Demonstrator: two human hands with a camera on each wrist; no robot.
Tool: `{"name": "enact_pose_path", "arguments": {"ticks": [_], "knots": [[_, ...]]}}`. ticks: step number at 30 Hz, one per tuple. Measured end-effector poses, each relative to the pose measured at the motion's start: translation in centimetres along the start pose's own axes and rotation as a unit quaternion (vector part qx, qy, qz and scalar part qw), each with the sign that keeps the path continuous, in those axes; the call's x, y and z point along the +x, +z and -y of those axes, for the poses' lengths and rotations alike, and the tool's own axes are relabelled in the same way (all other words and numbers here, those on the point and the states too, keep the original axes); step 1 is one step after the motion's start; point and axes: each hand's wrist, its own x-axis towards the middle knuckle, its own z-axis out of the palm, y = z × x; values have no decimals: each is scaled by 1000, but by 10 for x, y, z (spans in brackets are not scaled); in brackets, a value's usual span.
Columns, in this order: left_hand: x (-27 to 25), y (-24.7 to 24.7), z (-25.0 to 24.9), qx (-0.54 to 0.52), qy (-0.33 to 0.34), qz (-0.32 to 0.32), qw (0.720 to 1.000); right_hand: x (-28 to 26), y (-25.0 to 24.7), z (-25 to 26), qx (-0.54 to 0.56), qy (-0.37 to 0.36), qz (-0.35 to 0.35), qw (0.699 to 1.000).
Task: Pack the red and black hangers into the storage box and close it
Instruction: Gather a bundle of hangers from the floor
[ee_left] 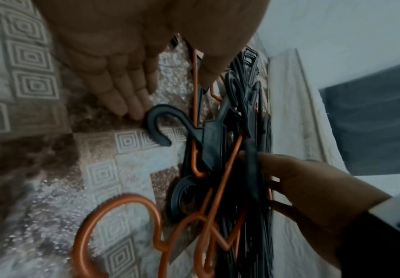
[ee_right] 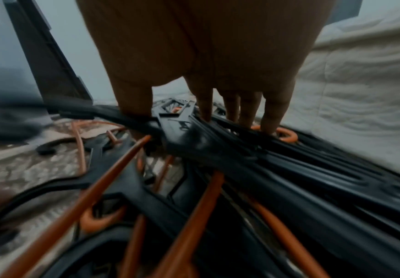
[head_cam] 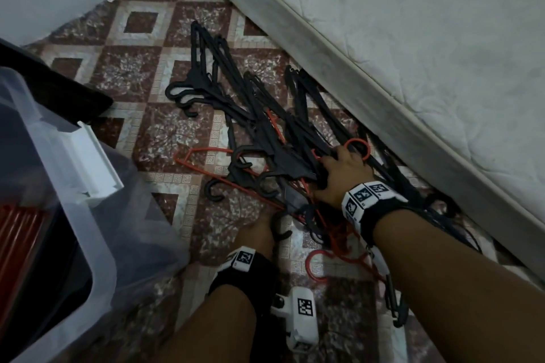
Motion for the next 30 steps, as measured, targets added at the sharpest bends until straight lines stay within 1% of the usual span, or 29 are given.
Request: {"name": "enact_pose_path", "arguments": {"ticks": [3, 5, 8, 10, 13, 15, 18, 20, 24, 26, 28, 30], "knots": [[-5, 13, -25, -21, 35, 29, 999, -3, 0, 1, 3, -10, 34, 999], [-6, 17, -39, -27, 17, 34, 999, -4, 4, 1, 11, -3, 53, 999], [-5, 13, -46, -43, 7, 67, 997, -5, 9, 2, 27, -6, 64, 998], [-3, 13, -43, -67, 8, 117, 991, -7, 11, 2, 37, -25, 68, 997], [-5, 15, -43, -130, 52, 182, 973, -13, 15, 5, 41, -50, 80, 995], [-12, 16, -48, -163, 60, 230, 958, -18, 18, 8, 44, -58, 76, 994], [-19, 19, -53, -154, 52, 290, 943, -26, 18, 10, 65, -54, 65, 994], [-26, 24, -56, -121, 70, 291, 946, -32, 15, 9, 98, -40, 50, 993], [-38, 37, -57, -46, 144, 250, 957, -49, 8, 2, 166, -35, -10, 985], [-43, 43, -57, -21, 175, 229, 957, -59, 3, -4, 185, -36, -5, 982], [-54, 47, -60, 1, 194, 239, 951, -69, -6, -10, 180, -47, 0, 982], [-71, 48, -66, 11, 205, 250, 946, -81, -16, -15, 189, -64, -9, 980]]}}
